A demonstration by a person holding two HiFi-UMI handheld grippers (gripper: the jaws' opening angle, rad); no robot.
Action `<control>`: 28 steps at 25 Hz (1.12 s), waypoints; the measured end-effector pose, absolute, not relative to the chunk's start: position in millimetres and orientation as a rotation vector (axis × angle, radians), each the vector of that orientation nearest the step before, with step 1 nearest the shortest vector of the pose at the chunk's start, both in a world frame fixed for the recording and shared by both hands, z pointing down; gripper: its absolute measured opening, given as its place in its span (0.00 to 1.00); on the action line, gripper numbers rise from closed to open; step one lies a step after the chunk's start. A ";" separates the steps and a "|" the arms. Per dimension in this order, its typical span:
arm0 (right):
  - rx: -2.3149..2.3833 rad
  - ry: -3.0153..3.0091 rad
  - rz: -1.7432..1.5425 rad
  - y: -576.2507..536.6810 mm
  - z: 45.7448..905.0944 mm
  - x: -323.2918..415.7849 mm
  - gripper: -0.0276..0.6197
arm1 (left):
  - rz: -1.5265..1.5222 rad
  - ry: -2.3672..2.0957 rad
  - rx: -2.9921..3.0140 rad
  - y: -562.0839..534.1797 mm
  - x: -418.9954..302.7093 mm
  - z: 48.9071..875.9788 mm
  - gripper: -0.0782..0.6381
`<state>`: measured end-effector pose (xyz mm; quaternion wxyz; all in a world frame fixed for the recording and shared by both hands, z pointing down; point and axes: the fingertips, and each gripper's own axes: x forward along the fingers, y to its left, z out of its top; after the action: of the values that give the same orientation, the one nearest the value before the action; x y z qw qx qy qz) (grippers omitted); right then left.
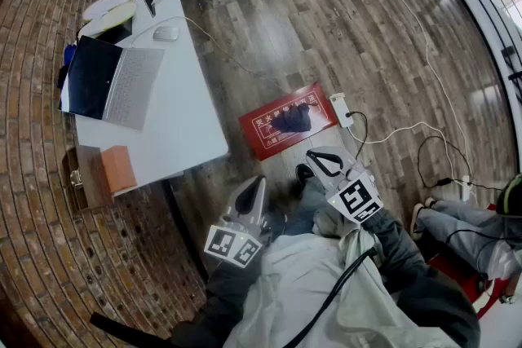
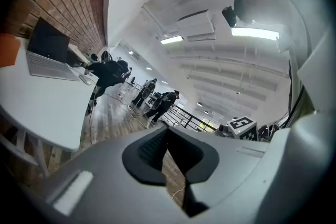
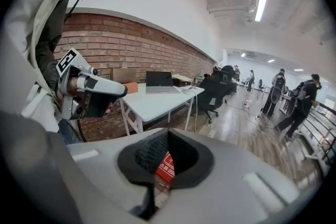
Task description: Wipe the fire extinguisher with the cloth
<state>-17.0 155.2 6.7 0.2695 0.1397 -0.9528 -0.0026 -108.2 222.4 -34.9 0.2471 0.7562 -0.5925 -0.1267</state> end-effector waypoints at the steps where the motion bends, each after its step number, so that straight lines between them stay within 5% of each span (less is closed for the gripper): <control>1: 0.369 -2.571 -0.012 157.0 6.5 -19.8 0.05 | -0.347 -1.622 2.057 224.2 -110.8 -35.1 0.10; 21: 0.243 -2.424 -0.206 125.8 83.9 5.7 0.05 | -0.312 -1.711 1.928 200.1 -113.9 7.5 0.10; 28: 0.229 -2.501 0.137 70.4 180.6 6.0 0.05 | -0.301 -1.819 1.810 136.5 -101.5 86.6 0.10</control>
<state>6.0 70.4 180.6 0.3081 0.0867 -0.9460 0.0519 -101.5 136.5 86.6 0.2756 0.6735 -0.6768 -0.1118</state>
